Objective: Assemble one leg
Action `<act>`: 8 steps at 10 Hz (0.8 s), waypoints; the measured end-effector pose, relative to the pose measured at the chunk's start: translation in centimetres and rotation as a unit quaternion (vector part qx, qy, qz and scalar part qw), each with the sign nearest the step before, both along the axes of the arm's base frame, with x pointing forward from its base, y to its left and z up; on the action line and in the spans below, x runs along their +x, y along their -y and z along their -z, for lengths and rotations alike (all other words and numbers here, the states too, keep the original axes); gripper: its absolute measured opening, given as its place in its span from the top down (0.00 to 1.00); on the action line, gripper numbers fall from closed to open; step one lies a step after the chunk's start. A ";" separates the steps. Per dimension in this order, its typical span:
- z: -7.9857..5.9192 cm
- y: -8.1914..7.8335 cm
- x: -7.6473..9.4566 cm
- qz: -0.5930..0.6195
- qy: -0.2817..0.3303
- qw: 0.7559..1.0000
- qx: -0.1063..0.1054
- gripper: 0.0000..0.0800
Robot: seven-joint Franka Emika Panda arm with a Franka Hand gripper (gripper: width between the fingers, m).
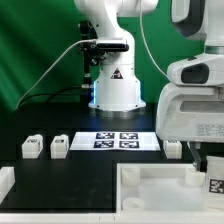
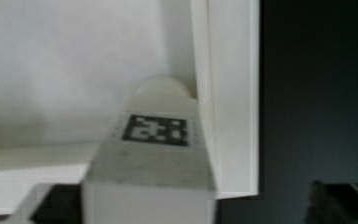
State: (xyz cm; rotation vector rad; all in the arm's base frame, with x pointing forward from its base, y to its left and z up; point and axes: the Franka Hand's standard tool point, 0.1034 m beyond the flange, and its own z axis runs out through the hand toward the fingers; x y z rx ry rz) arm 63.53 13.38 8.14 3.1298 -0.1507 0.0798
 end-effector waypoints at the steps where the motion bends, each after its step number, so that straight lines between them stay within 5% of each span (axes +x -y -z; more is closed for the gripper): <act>1: 0.0 0.0 0.0 0.043 0.000 0.999 0.003 0.53; 5: -0.1 1.1 0.3 0.263 0.003 0.965 0.020 0.62; 8: 0.2 1.7 0.2 0.528 -0.011 0.847 0.057 0.62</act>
Offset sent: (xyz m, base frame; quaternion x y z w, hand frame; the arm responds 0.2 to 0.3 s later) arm 0.0000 0.0000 0.0000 0.0000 0.0000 0.2667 0.9638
